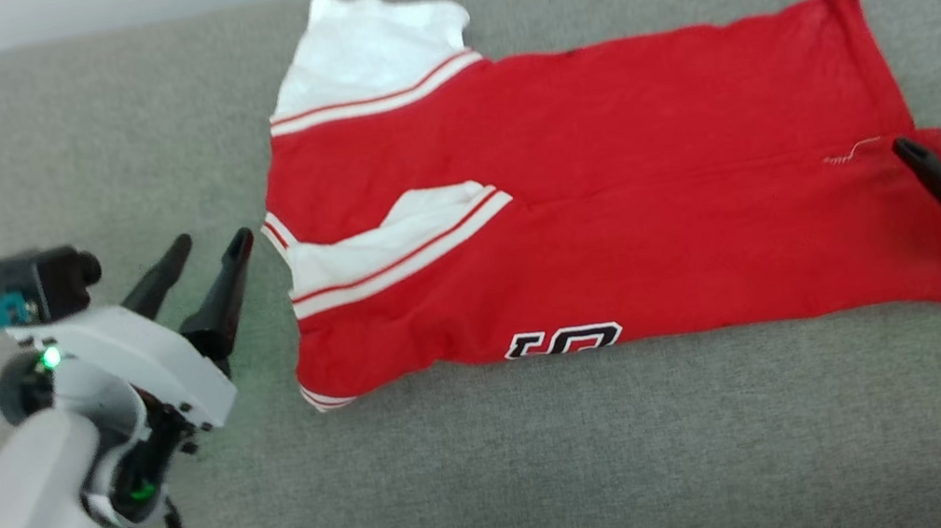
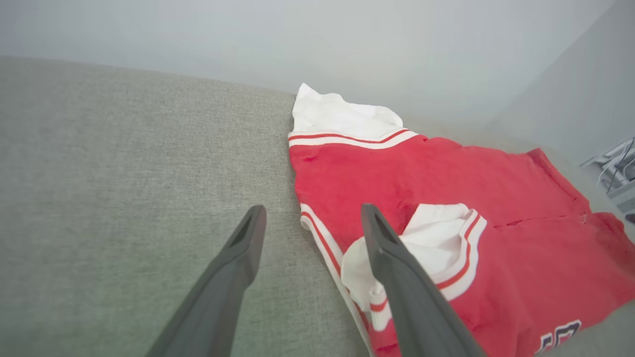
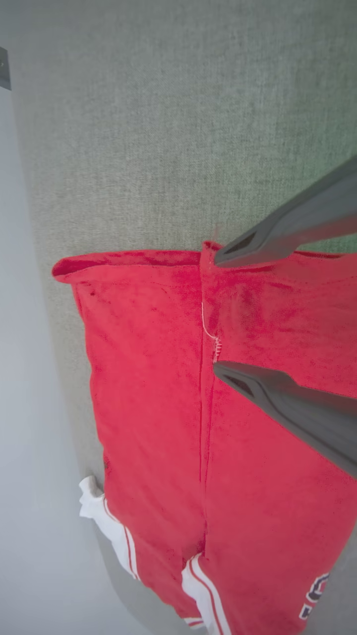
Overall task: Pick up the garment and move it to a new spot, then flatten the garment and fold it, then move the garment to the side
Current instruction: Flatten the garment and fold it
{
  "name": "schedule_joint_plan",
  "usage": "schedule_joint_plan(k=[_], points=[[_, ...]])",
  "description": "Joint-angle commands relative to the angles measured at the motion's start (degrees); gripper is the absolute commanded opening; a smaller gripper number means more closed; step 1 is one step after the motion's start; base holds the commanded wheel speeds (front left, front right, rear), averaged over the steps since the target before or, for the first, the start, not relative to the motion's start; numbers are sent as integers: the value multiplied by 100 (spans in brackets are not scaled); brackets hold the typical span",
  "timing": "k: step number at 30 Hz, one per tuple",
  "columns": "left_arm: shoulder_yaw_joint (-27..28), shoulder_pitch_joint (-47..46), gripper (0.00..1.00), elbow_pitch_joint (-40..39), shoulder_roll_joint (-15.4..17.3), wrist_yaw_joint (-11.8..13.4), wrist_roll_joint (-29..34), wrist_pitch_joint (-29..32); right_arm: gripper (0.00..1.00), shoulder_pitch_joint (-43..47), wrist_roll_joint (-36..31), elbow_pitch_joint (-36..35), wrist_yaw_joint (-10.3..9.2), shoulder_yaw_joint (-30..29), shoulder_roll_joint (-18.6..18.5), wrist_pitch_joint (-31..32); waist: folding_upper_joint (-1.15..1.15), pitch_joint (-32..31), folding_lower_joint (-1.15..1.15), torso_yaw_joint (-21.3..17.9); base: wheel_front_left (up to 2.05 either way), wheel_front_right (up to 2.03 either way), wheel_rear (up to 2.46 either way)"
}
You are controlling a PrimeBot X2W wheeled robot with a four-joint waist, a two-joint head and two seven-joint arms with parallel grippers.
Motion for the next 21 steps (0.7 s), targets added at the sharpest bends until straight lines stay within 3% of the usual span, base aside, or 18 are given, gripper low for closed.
schedule_joint_plan(k=[1, 6, 11, 14, 17, 21], points=[[-74, -98, 100, -71, 94, 119, 86, 188, 100, -3, 47, -19, -4, 7, -24, -67, 0, -333, 0, 5, 0, 0, 0], [-317, -397, 100, -632, 460, 709, 116, 1451, 100, 80, 150, -103, -4, -7, -77, -161, 0, -474, 0, 4, 0, 0, 0], [-923, -467, 100, -1513, 698, 1288, -341, 3808, 100, 166, 153, -157, -4, -17, -110, -184, 0, -429, 0, -12, 0, 0, 0], [-1089, -736, 100, -1870, 778, 1670, -540, 4828, 100, 87, 82, -220, -4, 33, -78, -202, 0, -284, 0, -77, 0, 0, 0], [-1032, -809, 100, -1742, 694, 1846, -689, 5034, 100, -6, 24, -292, -4, 119, -54, -172, 0, -174, 0, -176, 0, 0, 0], [-880, -724, 100, -1320, 496, 1745, -1125, 5204, 100, -61, 30, -381, -4, 177, -54, -166, 0, -47, 0, -300, 0, 0, 0]])
